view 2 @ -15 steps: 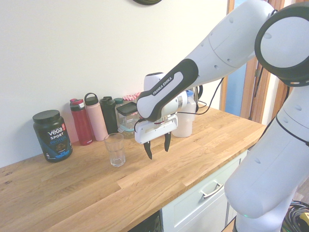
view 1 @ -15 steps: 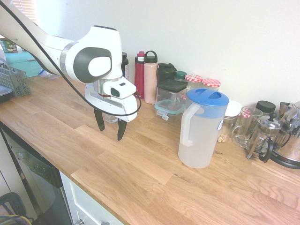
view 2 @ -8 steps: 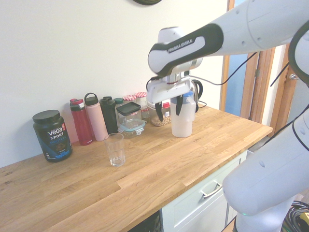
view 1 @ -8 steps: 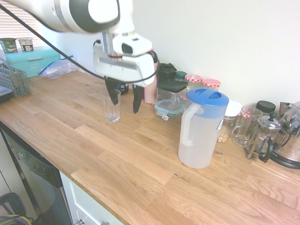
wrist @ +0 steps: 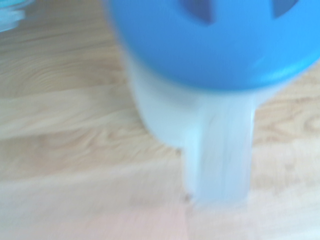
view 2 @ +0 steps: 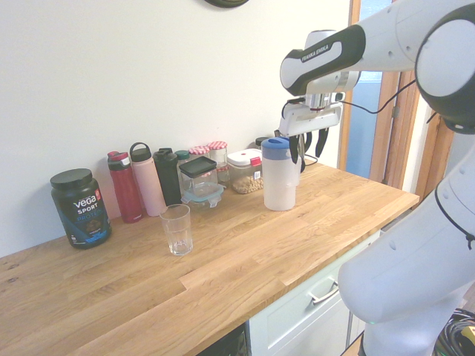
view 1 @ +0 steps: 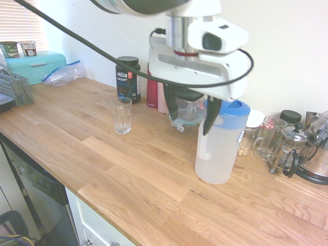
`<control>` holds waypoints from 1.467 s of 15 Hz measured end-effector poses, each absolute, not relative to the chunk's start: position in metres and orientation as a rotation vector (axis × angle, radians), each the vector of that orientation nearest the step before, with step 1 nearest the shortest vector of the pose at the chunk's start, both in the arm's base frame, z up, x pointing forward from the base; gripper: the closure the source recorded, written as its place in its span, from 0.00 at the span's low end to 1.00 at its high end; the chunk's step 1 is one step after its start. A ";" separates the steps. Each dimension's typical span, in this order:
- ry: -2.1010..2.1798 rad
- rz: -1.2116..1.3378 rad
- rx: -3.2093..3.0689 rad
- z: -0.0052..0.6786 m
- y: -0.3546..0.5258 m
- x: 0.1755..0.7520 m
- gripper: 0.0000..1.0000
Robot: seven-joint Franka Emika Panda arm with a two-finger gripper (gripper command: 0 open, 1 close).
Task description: Pour me some water
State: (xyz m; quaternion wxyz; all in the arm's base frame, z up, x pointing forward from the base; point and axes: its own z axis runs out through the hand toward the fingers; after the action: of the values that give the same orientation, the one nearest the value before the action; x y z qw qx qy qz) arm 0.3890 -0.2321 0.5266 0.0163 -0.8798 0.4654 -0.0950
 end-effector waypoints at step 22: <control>1.328 -0.349 -2.803 0.484 -0.227 0.442 1.00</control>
State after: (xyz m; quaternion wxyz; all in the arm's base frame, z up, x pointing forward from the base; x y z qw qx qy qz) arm 0.4416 -0.2266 0.4842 0.0103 -0.8980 0.4254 -0.1119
